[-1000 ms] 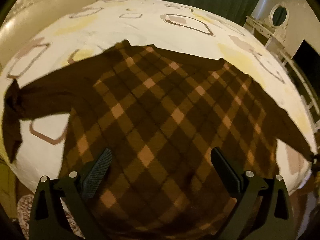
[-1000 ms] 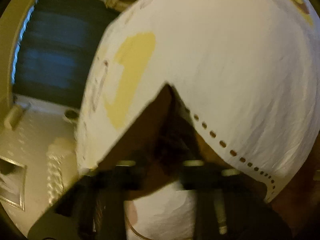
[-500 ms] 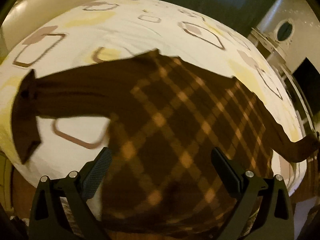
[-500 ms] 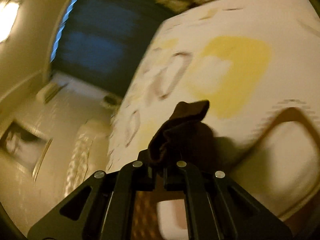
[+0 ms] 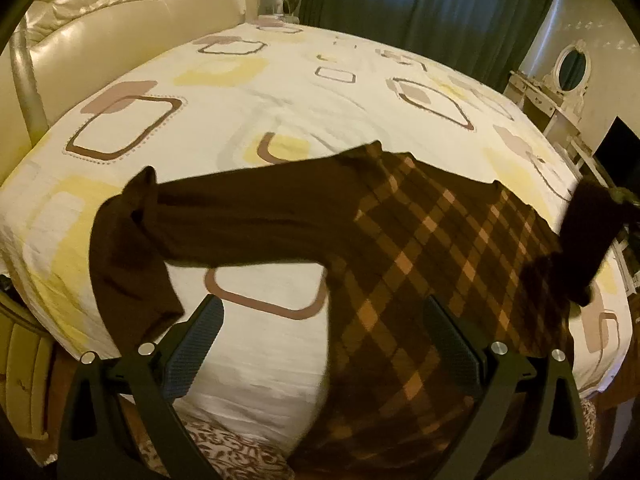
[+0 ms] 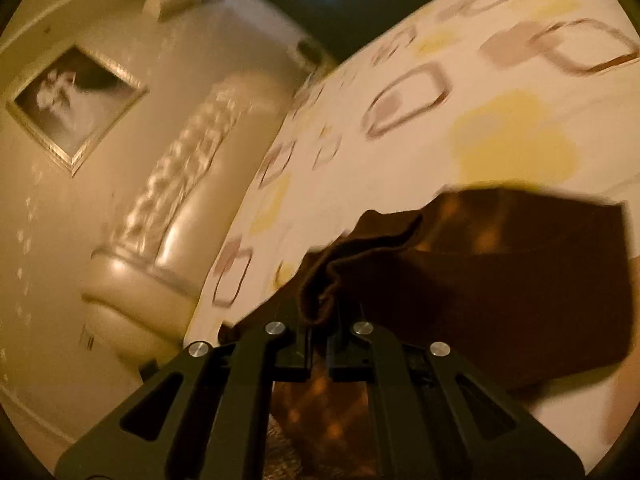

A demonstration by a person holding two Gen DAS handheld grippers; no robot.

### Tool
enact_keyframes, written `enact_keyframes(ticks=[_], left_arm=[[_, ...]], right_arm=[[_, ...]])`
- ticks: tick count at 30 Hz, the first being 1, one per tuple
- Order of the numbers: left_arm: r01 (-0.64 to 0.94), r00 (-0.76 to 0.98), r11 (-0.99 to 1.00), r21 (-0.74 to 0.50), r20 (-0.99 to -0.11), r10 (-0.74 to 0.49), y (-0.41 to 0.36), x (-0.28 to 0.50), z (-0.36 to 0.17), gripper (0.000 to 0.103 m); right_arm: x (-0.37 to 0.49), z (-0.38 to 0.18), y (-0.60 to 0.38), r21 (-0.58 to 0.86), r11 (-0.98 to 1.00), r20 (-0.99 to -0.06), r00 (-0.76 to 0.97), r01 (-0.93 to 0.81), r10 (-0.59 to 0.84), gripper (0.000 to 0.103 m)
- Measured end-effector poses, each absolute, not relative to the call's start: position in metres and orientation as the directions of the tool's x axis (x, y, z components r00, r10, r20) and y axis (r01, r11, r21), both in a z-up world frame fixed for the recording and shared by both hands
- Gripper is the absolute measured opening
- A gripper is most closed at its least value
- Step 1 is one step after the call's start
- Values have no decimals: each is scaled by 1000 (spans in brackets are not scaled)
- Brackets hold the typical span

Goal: Fold small clothes
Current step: 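Carry the sleeve across the sweater body with the right gripper and release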

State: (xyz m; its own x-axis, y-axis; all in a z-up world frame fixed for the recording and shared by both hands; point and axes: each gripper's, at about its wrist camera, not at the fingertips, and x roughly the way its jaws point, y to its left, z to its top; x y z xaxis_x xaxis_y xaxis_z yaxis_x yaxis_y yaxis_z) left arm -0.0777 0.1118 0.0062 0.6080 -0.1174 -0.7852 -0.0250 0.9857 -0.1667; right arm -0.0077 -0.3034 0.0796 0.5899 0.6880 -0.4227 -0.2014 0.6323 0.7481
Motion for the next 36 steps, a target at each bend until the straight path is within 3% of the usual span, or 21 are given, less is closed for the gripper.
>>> enact_keyframes(ticks=[12,26,29,33,36], left_arm=[[-15,626,982,-188,-768,-137,139,-84,1,99],[-2,605,969,-246,-772,-195,141,-81,-14,99],[-5,601,969,-249,-775,-196,141,-81,-16,99],[-13,596,968,-250,-779,-193,143,-81,-18,99],[-18,597,967,-254,-779,-194,144,-81,-18,99]], right_arm=[[-15,27,-107,591,734,-633,372,-335,679,4],[-13,-15,-40,511,774,-727,293,-373,621,4],[-15,-19,-37,524,766,-724,279,-373,631,10],[-16,-25,-39,605,720,-687,234,-339,687,25],[-18,-31,-40,659,677,-657,187,-327,730,29]])
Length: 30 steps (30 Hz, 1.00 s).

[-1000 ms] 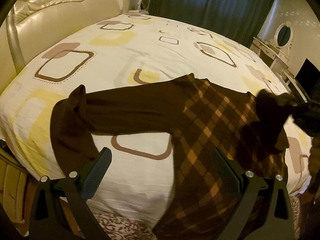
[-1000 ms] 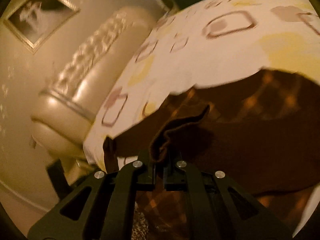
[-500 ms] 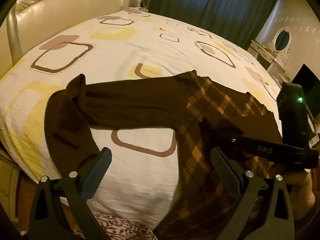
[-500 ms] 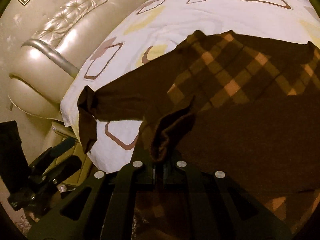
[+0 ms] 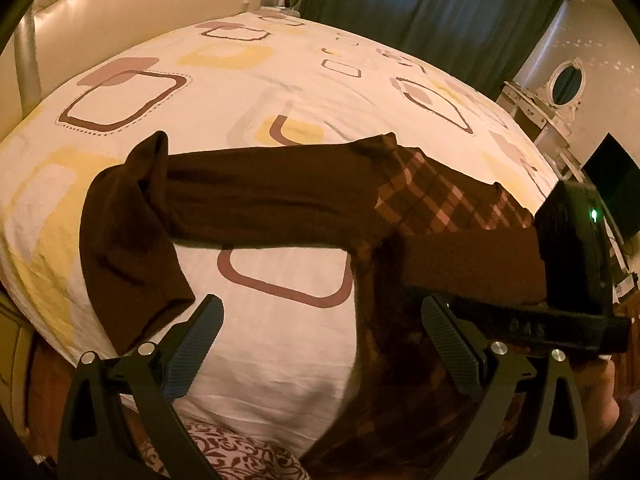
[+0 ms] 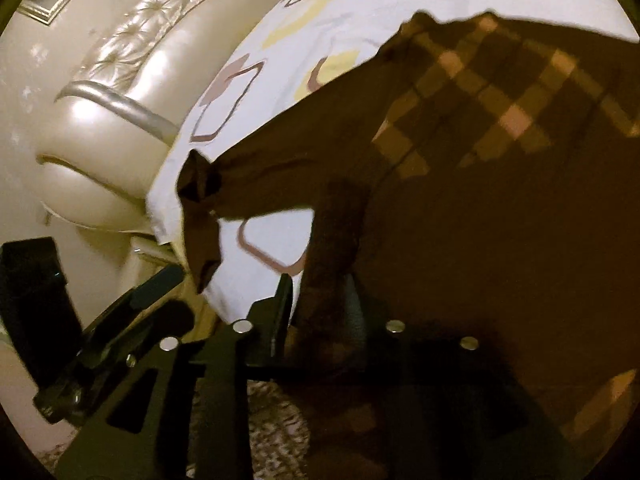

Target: Fold small clothes

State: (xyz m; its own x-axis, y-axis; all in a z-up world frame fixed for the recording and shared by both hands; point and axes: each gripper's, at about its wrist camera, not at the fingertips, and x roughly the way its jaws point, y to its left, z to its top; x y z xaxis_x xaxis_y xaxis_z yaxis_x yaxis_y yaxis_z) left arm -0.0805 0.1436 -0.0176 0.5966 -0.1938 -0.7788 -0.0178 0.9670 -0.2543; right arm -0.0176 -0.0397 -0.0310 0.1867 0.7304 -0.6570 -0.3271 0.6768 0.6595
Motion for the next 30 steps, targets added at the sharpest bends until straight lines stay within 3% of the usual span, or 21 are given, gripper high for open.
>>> enact_keyframes(ticks=[6,10,15,20,25,26,27,28,30], left_arm=[[-12,595,967,-253,-779,-197,139,-74,-19,99],[7,579,963,-268,-785,-223,124,-59,-23,99],[60,556,963,-264,-792,-252,93,-38,-32,99],[78,523,967,-244,-816,-248,73,-23,-49,99],[53,487,967,-249,-839,-243,69,-18,-65,99],[46,481,967,-250,-843,-241,69,-18,-68,99],[44,479,968,-245,-845,-236,69,-17,-70,99],[45,480,970,-238,-847,-230,68,-17,-71,99],[48,481,974,-221,-849,-217,66,-18,-73,99]], right_arm=[[-28,-36,-61,725,625,-606,164,-288,778,34],[-37,-19,-114,725,636,-572,284,-264,769,36],[-46,0,-246,675,733,-566,577,-86,589,37],[-53,-20,-357,630,746,-630,703,216,330,37],[-39,-55,-386,723,644,-610,669,250,425,37],[-37,-59,-386,727,639,-611,663,252,433,35],[-35,-63,-385,726,640,-613,658,251,437,18],[-33,-66,-384,722,646,-619,650,249,440,7],[-33,-72,-385,715,654,-626,645,248,439,7]])
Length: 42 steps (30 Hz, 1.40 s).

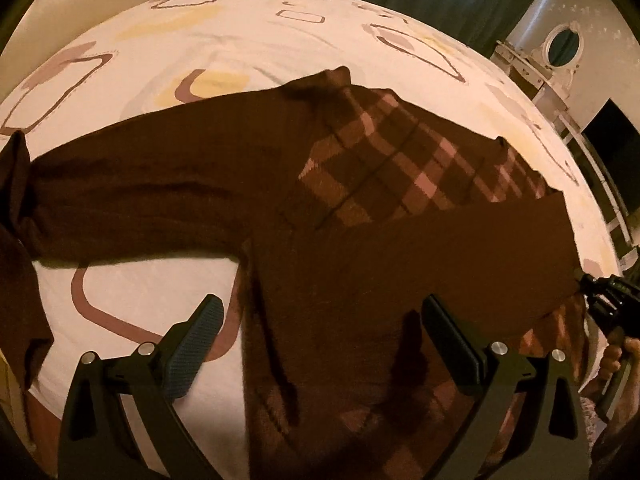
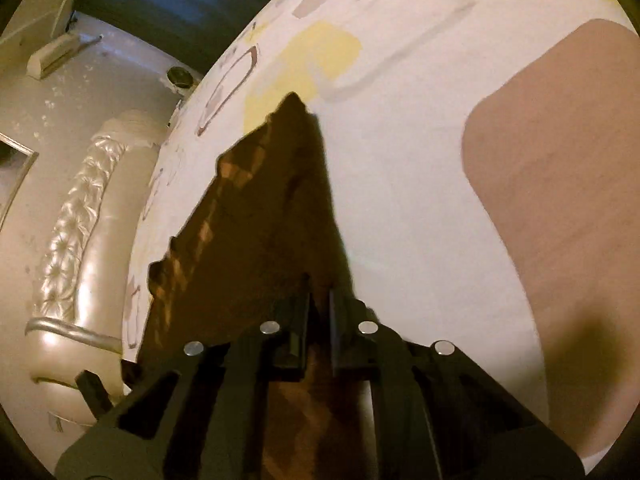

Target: Fold small clothes

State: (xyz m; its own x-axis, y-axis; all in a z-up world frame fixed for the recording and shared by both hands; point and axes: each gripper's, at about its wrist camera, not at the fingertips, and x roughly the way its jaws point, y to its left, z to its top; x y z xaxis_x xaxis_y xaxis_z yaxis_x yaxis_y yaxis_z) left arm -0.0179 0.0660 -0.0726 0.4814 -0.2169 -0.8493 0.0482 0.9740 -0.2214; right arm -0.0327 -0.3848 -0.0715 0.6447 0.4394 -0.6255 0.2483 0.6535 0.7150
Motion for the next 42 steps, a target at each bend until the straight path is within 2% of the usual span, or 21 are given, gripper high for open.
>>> enact_keyframes(ticks=[4,7,12,14,16,18,20,24,27,31,33,35,42], left_arm=[[50,486,979,-197,-852,-196,63,-15,-78,99],[44,492,980,-194,-850,-190,63,-14,-79,99],[44,499,984,-175,-849,-173,60,-14,-82,99],[46,497,983,-175,-850,-175,60,-14,-82,99],[44,493,983,-181,-852,-179,61,-13,-83,99],[47,486,983,-179,-855,-179,61,-11,-82,99],[55,480,984,-170,-859,-175,60,-11,-83,99],[69,473,985,-157,-865,-171,61,-11,-83,99],[83,473,985,-154,-864,-175,61,-12,-83,99],[64,482,972,-224,-846,-227,75,-21,-75,99],[23,487,942,-336,-819,-304,98,-34,-68,99],[-26,512,919,-393,-795,-326,125,-52,-63,99],[-291,598,822,-489,-764,-243,243,-114,-68,99]], right_arm=[[-40,-87,-402,773,581,-574,672,256,468,6],[-40,-84,-401,765,603,-573,666,226,478,8],[-53,-45,-401,728,642,-566,738,239,367,13],[-55,-28,-391,725,661,-534,763,192,365,17],[-51,-16,-373,749,650,-486,771,125,412,31],[-43,-14,-352,768,637,-464,749,73,474,32],[-35,-20,-336,765,641,-478,714,52,513,32],[-18,-62,-311,711,692,-613,591,124,524,31],[-20,-68,-312,727,678,-586,614,110,529,30],[-18,-63,-313,709,697,-604,598,103,527,30],[-20,-63,-314,714,691,-603,598,109,529,31],[-21,-63,-313,715,690,-600,602,108,527,33],[-20,-63,-304,711,696,-595,612,100,521,42]])
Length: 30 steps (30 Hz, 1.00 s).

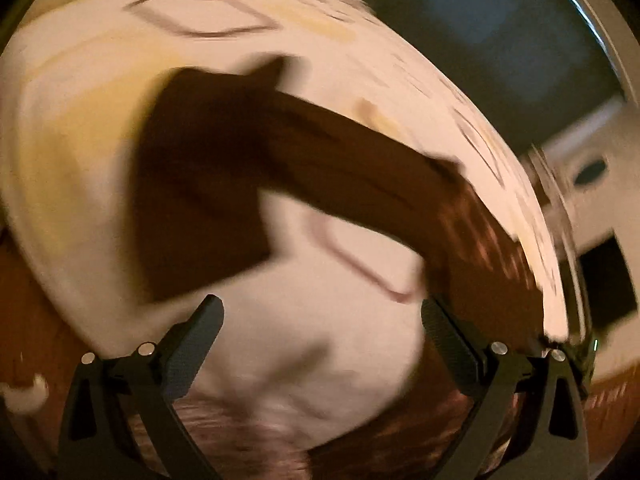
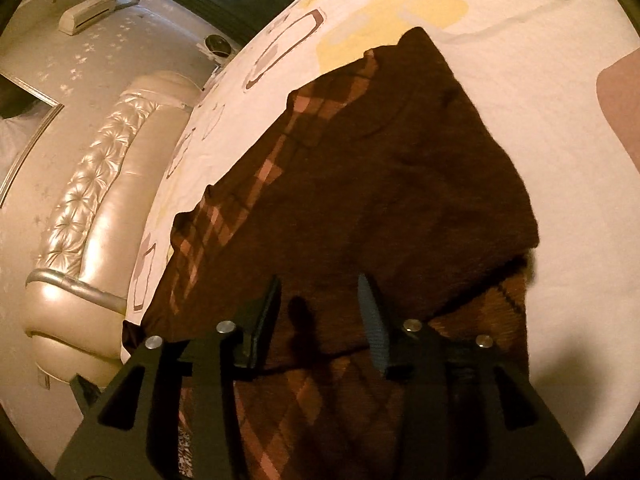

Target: Fold small clothes

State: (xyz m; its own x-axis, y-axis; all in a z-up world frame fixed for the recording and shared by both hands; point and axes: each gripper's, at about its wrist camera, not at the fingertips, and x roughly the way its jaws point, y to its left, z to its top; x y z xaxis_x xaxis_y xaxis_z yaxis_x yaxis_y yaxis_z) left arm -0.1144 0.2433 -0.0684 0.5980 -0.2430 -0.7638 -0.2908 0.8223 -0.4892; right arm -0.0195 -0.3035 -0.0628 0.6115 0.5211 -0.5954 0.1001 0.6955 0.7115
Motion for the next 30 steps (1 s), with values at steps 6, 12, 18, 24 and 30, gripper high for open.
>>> enact_keyframes(ticks=[6,12,18,24,30], left_arm=[[-421,596,774,-473,-787,-156,303,-128,-88,99],[-416,618,691,-591,-741,-262,311,-118,-103,98],[-507,577,680,-530,-794,-189,311,-119,-98,58],[-466,576,682,-563,-779,-249,307,-123,-91,51],[-386,593,743,-547,-764,-254,288,-113,-75,49]], right_arm=[[-19,-62,-301,705,702,-599,615,101,513,47],[-18,-60,-300,699,707,-604,617,105,505,48],[-18,-60,-300,698,708,-603,621,108,500,48],[-17,-61,-301,699,708,-600,624,103,501,48],[-17,-61,-300,696,710,-601,627,105,496,48]])
